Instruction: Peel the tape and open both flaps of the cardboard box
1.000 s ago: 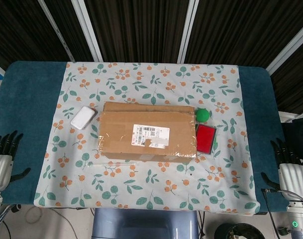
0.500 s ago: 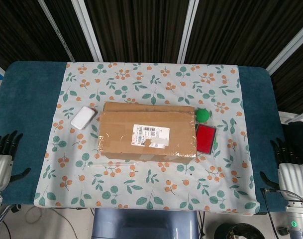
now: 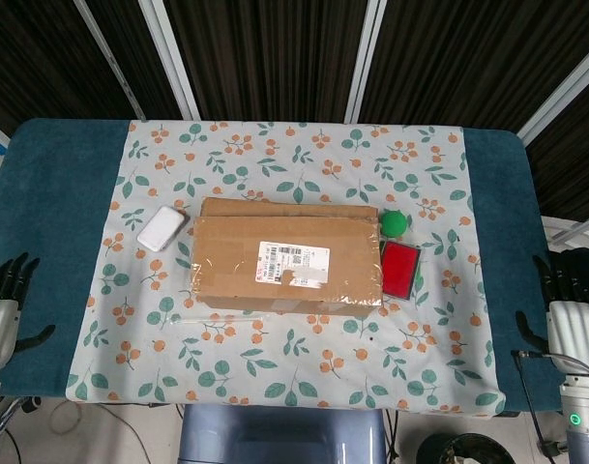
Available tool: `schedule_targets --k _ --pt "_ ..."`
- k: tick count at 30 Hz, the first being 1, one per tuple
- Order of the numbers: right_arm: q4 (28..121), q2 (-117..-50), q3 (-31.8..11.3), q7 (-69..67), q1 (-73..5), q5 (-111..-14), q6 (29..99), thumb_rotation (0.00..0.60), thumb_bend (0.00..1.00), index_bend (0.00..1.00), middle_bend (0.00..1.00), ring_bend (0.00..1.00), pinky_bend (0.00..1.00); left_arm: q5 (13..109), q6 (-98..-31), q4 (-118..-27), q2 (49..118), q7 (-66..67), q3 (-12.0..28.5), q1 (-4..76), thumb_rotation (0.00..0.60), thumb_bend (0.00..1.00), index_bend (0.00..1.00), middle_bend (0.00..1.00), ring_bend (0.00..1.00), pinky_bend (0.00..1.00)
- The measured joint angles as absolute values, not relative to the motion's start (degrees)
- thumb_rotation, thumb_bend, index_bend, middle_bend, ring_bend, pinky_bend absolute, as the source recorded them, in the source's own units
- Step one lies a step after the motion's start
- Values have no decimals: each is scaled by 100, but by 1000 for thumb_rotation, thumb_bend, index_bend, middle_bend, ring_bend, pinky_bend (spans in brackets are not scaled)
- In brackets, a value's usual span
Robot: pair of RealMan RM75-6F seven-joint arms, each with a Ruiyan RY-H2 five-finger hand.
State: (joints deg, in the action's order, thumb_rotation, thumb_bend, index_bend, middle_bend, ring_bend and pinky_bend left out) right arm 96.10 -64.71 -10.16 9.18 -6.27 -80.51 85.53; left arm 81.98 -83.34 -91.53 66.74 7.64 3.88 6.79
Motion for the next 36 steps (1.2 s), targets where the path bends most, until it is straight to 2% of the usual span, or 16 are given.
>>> schedule_targets --k 4,6,8,15,21,27,36 --pt "9951 -6271 -1394 1029 -1022 -7865 8214 600 841 58 144 122 264 8145 -8286 -9167 6663 730 402 692 600 128 0 0 0 0" --pt "10129 -6146 -1637 1114 -1308 -7668 7904 600 951 111 223 192 294 8105 -8258 -9183 6660 706 413 699 600 128 0 0 0 0" --pt "10258 -6052 -1854 1177 -1586 -7421 7574 600 997 154 273 240 319 8044 -8208 -9208 6651 676 428 709 600 128 0 0 0 0" --pt "10423 -5943 -2623 1382 -2897 -5780 6124 600 1000 285 340 312 394 7928 -8138 -9238 6617 593 476 729 600 129 0 0 0 0" --pt "9993 -6319 -2868 1851 -4224 -4430 5211 600 1000 350 364 344 399 7891 -8095 -9246 6595 518 491 743 600 129 0 0 0 0" --pt "9408 -7061 -2829 2390 -5207 -3531 4952 600 1000 375 397 379 400 7852 -8048 -9260 6581 460 499 756 600 129 0 0 0 0" --pt "9100 -7652 -2598 2713 -5788 -2975 5144 600 1000 426 461 445 464 7785 -7971 -9268 6559 369 517 781 600 129 0 0 0 0"
